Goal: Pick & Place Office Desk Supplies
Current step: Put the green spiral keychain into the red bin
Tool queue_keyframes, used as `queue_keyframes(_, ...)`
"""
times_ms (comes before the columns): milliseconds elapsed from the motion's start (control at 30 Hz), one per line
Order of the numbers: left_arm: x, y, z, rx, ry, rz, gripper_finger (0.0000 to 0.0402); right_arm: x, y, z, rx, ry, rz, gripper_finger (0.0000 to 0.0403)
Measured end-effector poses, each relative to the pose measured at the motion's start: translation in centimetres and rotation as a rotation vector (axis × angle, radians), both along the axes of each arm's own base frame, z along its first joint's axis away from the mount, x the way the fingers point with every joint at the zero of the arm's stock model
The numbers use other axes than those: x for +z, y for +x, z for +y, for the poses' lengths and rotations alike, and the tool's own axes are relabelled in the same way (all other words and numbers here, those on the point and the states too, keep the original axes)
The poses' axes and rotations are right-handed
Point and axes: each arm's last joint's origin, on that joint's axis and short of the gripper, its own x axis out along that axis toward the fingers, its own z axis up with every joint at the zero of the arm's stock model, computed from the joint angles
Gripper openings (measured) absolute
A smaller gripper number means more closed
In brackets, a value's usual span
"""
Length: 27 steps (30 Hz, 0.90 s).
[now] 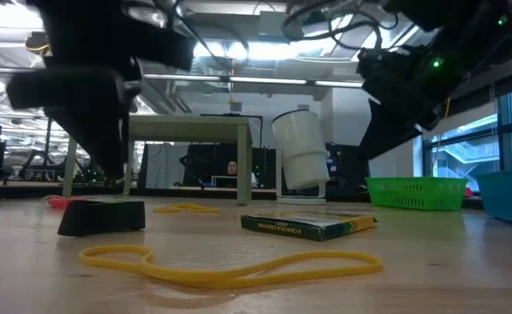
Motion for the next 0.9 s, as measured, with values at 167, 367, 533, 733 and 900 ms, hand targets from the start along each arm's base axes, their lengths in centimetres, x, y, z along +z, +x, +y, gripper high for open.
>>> queue_keyframes(167, -0.8, 1.1, 2.4, -0.031, -0.017, 0.118, 0.0145, -0.4, 0.2, -0.2, -0.008, -0.001, 0.013, 0.0152)
queue_keyframes(367, -1.7, 0.5, 5.0, -0.003, -0.063, 0.219, 0.0129, -0.4, 0.2, -0.2, -0.007, -0.001, 0.013, 0.0152)
queue_keyframes(533, -3.4, -1.2, 6.4, 0.046, -0.121, 0.241, 0.011, -0.4, 0.2, -0.1, 0.004, 0.019, 0.018, 0.0152)
queue_keyframes(733, -4.3, -1.5, 6.7, 0.051, -0.149, 0.21, 0.0091, -0.4, 0.2, -0.1, 0.003, 0.019, 0.018, 0.0152)
queue_keyframes(900, -4.5, -1.3, 6.8, -0.002, -0.166, 0.222, 0.0088, -0.4, 0.3, -0.1, 0.003, 0.024, 0.002, 0.0152)
